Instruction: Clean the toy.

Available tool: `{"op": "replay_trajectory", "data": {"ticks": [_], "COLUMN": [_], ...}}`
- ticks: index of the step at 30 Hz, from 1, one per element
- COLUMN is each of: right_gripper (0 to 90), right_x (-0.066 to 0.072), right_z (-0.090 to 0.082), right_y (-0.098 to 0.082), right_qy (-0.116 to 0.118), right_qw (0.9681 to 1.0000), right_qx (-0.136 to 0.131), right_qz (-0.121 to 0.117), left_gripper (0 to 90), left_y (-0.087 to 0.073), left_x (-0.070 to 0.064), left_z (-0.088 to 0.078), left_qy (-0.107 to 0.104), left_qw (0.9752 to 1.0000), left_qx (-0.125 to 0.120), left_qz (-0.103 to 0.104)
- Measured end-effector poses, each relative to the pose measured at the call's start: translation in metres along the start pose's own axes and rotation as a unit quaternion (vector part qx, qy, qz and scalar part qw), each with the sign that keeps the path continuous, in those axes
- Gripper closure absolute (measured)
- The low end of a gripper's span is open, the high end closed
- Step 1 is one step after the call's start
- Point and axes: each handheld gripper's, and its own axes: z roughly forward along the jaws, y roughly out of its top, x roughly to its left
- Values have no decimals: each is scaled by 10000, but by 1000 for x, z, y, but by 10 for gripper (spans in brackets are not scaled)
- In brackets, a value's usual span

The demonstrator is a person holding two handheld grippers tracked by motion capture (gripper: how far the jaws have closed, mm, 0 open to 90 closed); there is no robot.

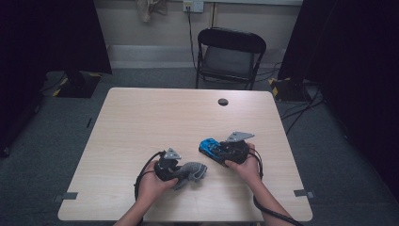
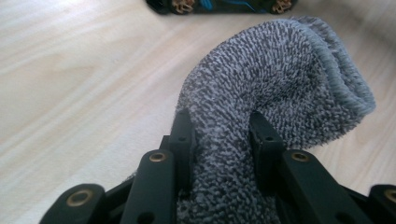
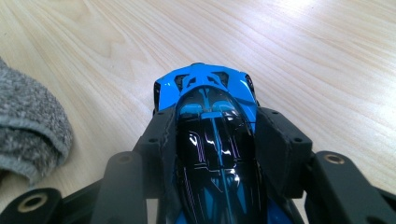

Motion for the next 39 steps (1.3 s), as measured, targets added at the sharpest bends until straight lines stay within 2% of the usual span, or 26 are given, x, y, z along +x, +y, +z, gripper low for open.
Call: {"op": "replay_trajectory", "data": {"ticks": [6,7,10,12,14,17,19,22,24,25,28,30,34,36,39], "right_gripper": [491,460,444,374,349,305,296,249,267,264,262,265,260,256,239], "right_x": [2,3,8,8,6,6,9,13,15,15,19,23,34,39,50], "right_z": [0,0,2,2,1,0,-1,-1,-2,-2,-2,-3,-3,-3,-1], "right_y": [-1,-2,-2,-1,-1,0,1,4,7,9,14,18,26,30,36], "right_qy": [-60,-83,-190,-178,-185,-181,-44,36,135,268,403,590,773,954,1369], "right_qw": [10000,9999,9994,9996,9998,9996,9997,9994,9994,9992,9987,9978,9962,9946,9897], "right_qx": [-63,-83,-38,-32,29,99,90,97,72,46,16,-2,24,-12,-69], "right_qz": [-35,-89,-287,-209,-105,-217,-234,-316,-326,-293,-300,-289,-392,-414,-403], "left_gripper": [659,655,640,604,569,505,469,423,402,391,366,357,325,312,296], "left_y": [-1,-2,-2,-2,-2,-2,-2,-3,-3,-3,-3,-4,-6,-7,-9], "left_x": [0,0,1,1,0,0,2,2,2,2,4,5,8,10,13], "left_z": [-1,-1,-1,0,0,-1,-1,-3,-5,-7,-11,-14,-23,-28,-34], "left_qy": [0,-13,-54,-59,-63,-60,-45,-48,-36,-19,-9,-28,-56,-82,-41], "left_qw": [10000,10000,10000,10000,9999,9998,9996,9992,9991,9992,9993,9992,9992,9992,9991], "left_qx": [-14,-12,-23,-24,-6,-17,-68,-85,-104,-91,-67,-130,-175,-262,-370], "left_qz": [-10,16,19,30,87,185,286,383,419,393,368,387,361,281,182]}}
